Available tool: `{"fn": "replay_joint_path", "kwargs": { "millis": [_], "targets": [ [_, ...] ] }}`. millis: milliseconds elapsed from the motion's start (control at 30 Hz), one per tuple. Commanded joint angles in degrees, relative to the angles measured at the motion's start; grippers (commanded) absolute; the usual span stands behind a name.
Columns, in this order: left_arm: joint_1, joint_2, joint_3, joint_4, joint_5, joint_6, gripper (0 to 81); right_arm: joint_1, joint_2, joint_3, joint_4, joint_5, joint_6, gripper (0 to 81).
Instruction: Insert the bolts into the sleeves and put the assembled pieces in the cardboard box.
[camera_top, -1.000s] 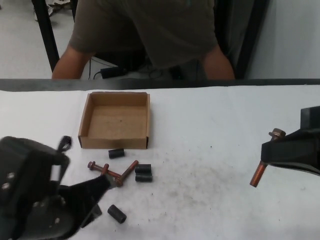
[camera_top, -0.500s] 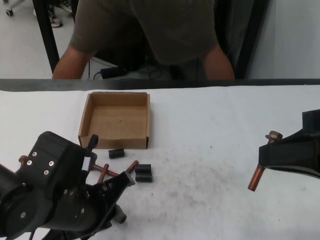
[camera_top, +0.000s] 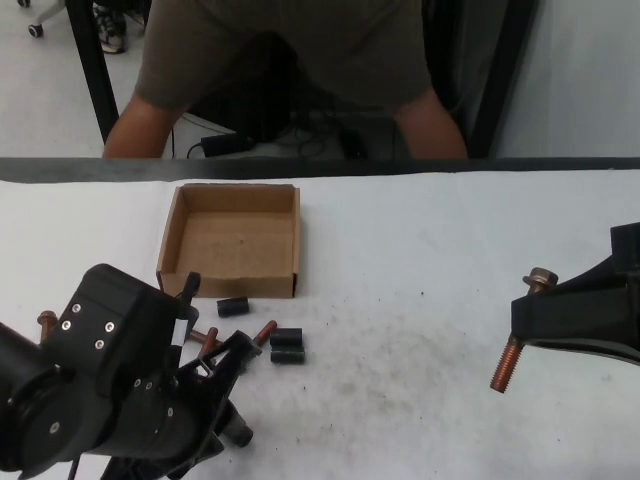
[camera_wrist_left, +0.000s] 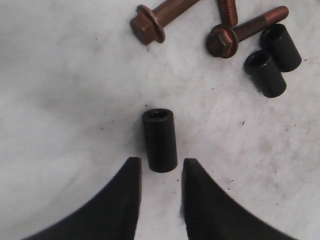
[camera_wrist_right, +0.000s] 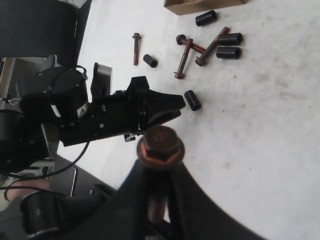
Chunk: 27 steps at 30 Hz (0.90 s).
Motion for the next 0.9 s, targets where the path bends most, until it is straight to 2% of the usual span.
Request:
{"fn": "replay_joint_path", "kwargs": {
  "millis": [0,533,867],
  "targets": [
    [-0.26,0.14,-0.65,-0.59,-1.01,-4.94,27.9,0.14,-0.48,-0.16,-0.65,-0.88,-0.65,0.0],
    [-0.26,3.88,-0.65,-2.38,-0.86,-8.86,27.9,0.14,-0.48,-0.16,-1.95,-2.22,-0.49,0.0],
    [-0.26,6.87,-0.65,-8.74,-0.59,-12.62,27.9,0.14,-0.48,-0.16,-1.95,-3.46,-0.39,0.0]
  ]
}}
